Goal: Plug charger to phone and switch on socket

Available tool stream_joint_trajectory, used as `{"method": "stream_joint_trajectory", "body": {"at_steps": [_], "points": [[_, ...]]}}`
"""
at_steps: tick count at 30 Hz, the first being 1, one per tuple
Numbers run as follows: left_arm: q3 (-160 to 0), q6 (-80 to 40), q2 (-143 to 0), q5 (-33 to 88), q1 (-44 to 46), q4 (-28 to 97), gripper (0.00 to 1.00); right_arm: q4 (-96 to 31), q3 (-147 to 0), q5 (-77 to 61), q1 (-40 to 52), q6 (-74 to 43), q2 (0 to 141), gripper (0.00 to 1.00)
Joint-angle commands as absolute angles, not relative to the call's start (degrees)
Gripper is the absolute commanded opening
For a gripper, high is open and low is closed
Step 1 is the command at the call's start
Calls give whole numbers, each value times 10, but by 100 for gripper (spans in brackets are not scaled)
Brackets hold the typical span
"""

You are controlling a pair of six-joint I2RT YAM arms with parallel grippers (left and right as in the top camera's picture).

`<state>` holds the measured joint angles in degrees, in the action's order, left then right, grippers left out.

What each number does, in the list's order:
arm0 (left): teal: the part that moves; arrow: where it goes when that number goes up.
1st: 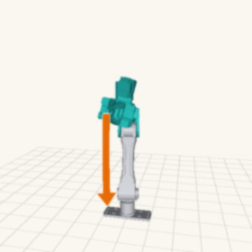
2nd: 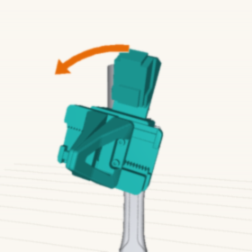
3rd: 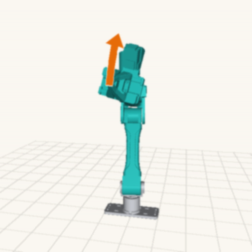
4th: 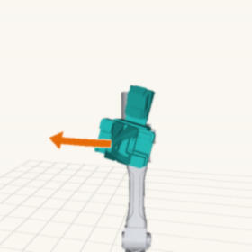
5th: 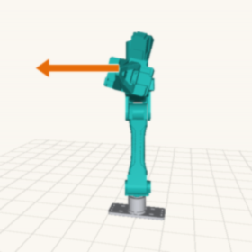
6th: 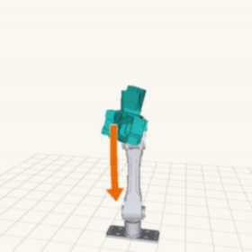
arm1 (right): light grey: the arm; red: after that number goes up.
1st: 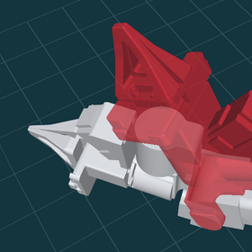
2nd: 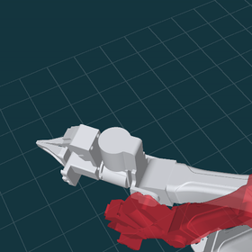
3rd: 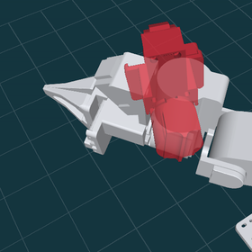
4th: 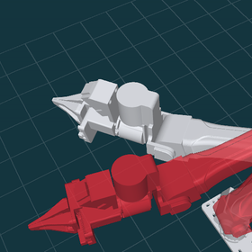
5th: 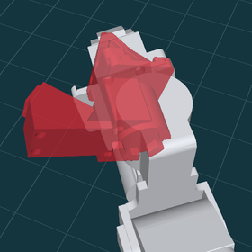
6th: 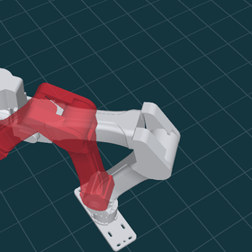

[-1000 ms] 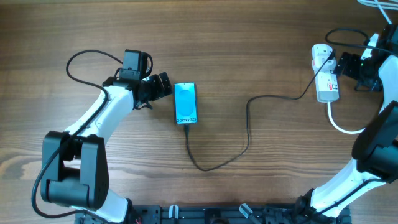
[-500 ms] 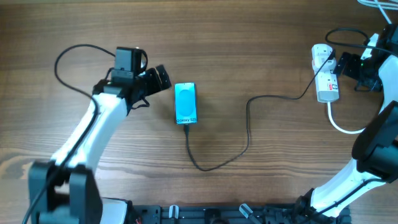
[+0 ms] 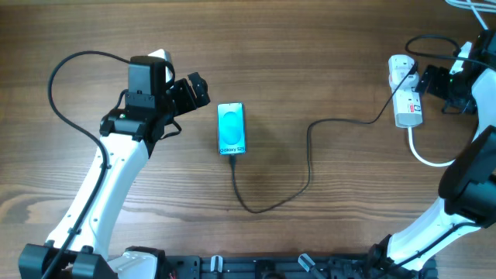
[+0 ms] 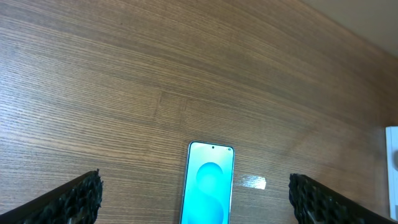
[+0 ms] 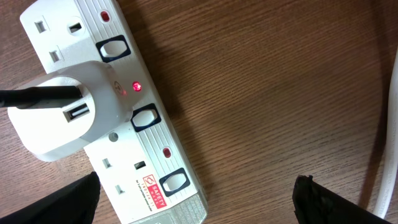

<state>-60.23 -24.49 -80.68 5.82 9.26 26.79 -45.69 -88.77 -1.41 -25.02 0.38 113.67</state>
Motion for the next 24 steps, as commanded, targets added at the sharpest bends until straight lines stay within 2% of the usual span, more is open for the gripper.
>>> {"method": "stream_joint_trajectory", "body": {"at_steps": [1,12,24], "points": [[-608,-244,-800,55,91,266,100,-456,-893,-6,-251,15,1123,100],[-590,-242,-799,36,91,272,100,-457,-893,-6,-251,15,1123,100],[-428,-242,-793,44,91,111,100,-457,-893,-6,-251,15,1123,100]]}}
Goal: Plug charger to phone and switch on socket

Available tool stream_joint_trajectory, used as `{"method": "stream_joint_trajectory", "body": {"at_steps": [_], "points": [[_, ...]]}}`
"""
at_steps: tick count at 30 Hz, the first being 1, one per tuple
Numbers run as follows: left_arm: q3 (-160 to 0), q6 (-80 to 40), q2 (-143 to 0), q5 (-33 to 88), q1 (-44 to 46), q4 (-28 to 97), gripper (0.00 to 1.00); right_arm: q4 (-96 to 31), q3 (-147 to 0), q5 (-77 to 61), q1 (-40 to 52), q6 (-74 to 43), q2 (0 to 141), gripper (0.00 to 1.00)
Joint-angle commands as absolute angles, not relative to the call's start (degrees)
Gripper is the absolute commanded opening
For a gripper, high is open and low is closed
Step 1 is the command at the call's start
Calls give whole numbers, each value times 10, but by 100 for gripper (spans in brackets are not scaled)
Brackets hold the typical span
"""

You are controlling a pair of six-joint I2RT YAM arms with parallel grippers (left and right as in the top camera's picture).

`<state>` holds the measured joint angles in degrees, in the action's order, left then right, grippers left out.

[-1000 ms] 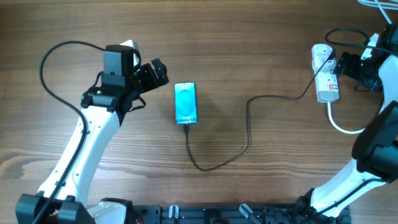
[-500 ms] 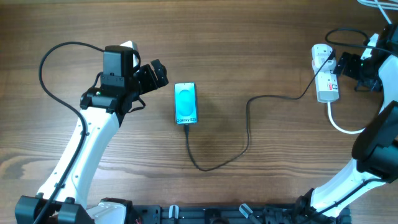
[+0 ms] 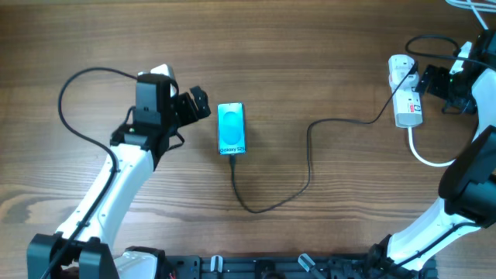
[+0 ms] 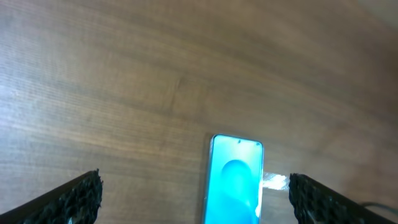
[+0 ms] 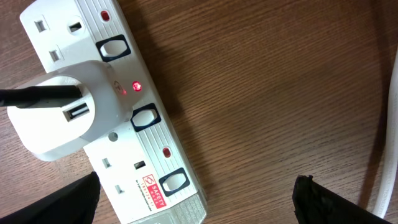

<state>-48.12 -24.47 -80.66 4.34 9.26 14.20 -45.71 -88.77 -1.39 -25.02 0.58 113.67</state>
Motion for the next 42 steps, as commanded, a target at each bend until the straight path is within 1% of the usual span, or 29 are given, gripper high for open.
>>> {"method": "stream_joint_trajectory", "body": {"at_steps": [1,4,10,21,27,33,39,42], "points": [[-409,-242,-790,44,91,94,100,-457,-893,-6,-251,15,1123,100],[-331,-243,-773,46,91,19,100,-457,-893,-6,-251,15,1123,100],[-220,-244,-764,46,91,-77,100,-457,-893,-6,-251,15,1123,100],[-146,-244,-764,39,91,-95,100,-457,-893,-6,-251,15,1123,100],[-101,-244,-747,39,91,-132,100,-457,-893,-6,-251,15,1123,100],[-34,-244,-703,39,91,-200,100,-457,-893,-6,-251,15,1123,100],[-4,-244,-650,33,80,-199,100,-455,-893,-6,-251,15,1123,100],[-3,-244,-611,33,59,-150,100,-455,-893,-6,-251,15,1123,100]]}}
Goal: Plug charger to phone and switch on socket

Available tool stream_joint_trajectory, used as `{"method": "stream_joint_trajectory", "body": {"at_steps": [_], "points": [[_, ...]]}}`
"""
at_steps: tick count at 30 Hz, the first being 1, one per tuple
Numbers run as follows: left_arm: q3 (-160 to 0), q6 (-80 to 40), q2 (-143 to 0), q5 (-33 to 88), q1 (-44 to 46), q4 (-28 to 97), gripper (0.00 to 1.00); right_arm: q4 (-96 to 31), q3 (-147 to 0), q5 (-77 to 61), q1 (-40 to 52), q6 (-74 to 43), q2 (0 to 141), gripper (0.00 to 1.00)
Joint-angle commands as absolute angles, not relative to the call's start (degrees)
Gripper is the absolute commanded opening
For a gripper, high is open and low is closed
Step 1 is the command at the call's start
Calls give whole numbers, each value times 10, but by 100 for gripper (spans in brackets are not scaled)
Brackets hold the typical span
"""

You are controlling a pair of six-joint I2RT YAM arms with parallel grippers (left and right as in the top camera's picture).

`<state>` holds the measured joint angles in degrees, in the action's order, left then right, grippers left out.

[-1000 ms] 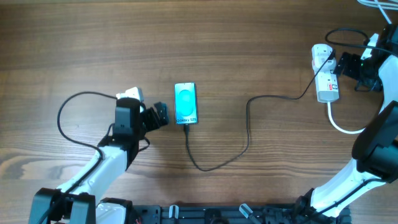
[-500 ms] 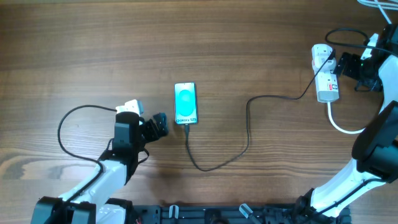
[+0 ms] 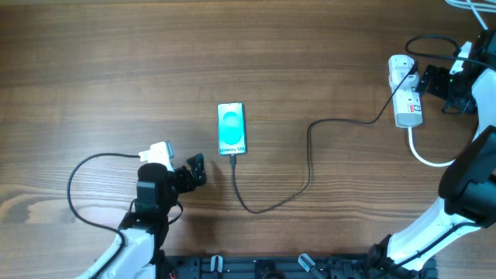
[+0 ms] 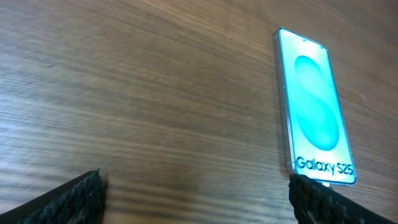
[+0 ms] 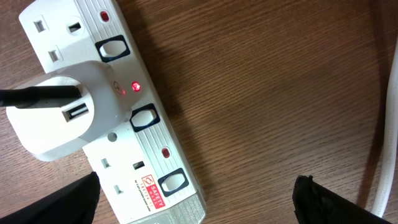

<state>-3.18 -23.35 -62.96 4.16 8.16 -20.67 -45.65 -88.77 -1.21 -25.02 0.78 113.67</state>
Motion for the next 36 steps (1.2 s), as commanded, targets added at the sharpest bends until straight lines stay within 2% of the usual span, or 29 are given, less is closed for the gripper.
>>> {"method": "stream_joint_trajectory", "body": {"at_steps": [1,6,9,24,30,36], "points": [[-3,-243,-598,33,50,-133,100,-455,-893,-6,-251,15,1123,100],[-3,-219,-488,26,15,-26,100,-455,-893,-6,-251,15,1123,100],[-3,-208,-374,16,10,45,100,-455,-893,-6,-251,15,1123,100],[-3,-146,-117,16,-9,46,100,-455,-893,-6,-251,15,1123,100],[-3,-46,-3,16,-9,46,100,-455,-893,-6,-251,15,1123,100],[-3,62,-1,13,-10,46,100,-455,-893,-6,-251,15,1123,100]]}}
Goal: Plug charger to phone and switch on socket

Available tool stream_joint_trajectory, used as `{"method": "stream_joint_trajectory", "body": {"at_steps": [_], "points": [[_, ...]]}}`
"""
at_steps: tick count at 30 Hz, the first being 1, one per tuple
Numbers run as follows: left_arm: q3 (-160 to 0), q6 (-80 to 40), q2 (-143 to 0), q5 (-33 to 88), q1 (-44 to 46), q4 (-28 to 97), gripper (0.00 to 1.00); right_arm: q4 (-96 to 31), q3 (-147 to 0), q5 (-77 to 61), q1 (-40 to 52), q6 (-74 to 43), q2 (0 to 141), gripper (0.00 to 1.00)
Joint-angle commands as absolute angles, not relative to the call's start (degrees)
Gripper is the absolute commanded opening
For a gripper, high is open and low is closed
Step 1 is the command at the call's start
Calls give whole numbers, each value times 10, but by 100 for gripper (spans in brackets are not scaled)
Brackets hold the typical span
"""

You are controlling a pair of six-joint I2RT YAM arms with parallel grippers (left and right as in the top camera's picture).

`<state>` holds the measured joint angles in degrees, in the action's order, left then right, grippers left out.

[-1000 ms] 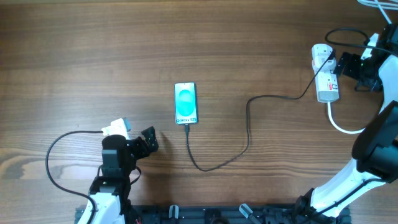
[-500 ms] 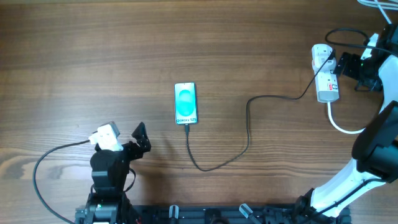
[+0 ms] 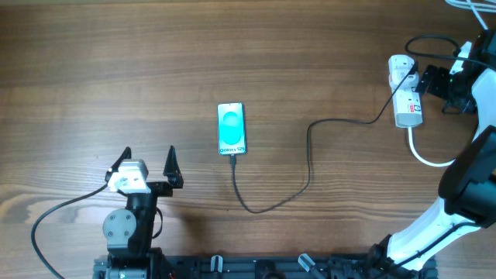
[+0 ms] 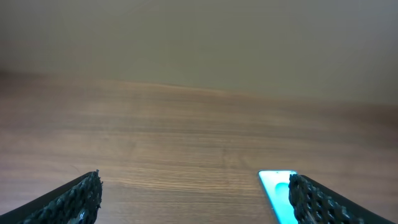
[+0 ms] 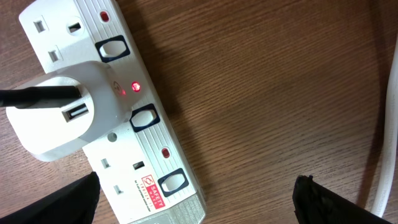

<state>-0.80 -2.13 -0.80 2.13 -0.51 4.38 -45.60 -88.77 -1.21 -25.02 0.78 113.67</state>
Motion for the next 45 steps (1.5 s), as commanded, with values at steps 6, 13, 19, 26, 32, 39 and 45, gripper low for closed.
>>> {"method": "stream_joint_trajectory", "body": {"at_steps": [6,13,19,26,32,39,45], "points": [[-3,73,-2,6,-10,46,100,-454,-893,-6,-251,15,1123,100],[-3,73,-2,8,-10,44,100,-451,-893,-6,-251,15,1123,100],[-3,73,-2,8,-10,44,100,-438,-893,-6,-251,15,1123,100],[-3,73,-2,8,-10,44,100,-430,-893,-6,-251,15,1123,100],[-3,73,-2,8,-10,44,100,-426,-893,-6,-251,15,1123,100],[-3,73,-2,8,-10,44,100,-425,-893,-6,-251,15,1123,100],[-3,73,-2,8,-10,44,100,-425,-893,-6,-251,15,1123,100]]}}
